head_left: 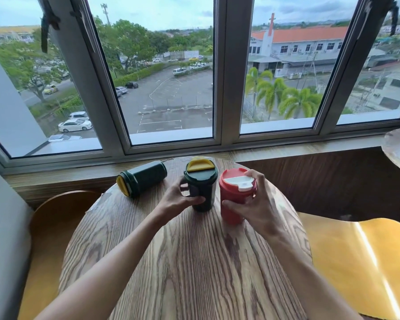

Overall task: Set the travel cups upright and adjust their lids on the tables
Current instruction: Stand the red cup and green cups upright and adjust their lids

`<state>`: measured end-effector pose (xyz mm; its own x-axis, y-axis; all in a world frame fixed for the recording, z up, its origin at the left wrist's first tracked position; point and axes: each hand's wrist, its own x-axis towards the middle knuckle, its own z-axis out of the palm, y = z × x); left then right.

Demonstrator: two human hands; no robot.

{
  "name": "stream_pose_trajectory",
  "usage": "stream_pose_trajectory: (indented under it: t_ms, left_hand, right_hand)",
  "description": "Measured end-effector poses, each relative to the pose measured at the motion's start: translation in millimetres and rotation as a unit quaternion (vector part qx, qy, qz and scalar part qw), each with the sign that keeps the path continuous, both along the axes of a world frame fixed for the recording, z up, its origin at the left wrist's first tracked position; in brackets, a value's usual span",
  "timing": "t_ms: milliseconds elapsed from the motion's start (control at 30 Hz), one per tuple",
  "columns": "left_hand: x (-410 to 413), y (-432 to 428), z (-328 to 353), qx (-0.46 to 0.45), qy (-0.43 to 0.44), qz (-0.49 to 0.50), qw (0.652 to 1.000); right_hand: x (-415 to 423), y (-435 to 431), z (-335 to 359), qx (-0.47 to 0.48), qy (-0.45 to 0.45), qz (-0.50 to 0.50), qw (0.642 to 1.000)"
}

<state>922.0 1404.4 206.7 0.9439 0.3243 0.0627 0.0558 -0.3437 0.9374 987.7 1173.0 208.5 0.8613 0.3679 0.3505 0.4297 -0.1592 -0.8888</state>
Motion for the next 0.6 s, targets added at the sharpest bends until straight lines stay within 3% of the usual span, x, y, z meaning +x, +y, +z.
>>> stream_pose_trajectory:
  t_ms: [433,600]
  left_hand:
    - [-34,-1,-1,0.0,-0.036,0.013,0.999]
    - [-55,-18,10,-0.022,-0.101,0.02,0.994]
  right_hand:
    - [-53,27,-6,-0.049,-0.057,0.001,0.997]
    - [-56,22,-6,-0.049,-0.045,0.055,0.996]
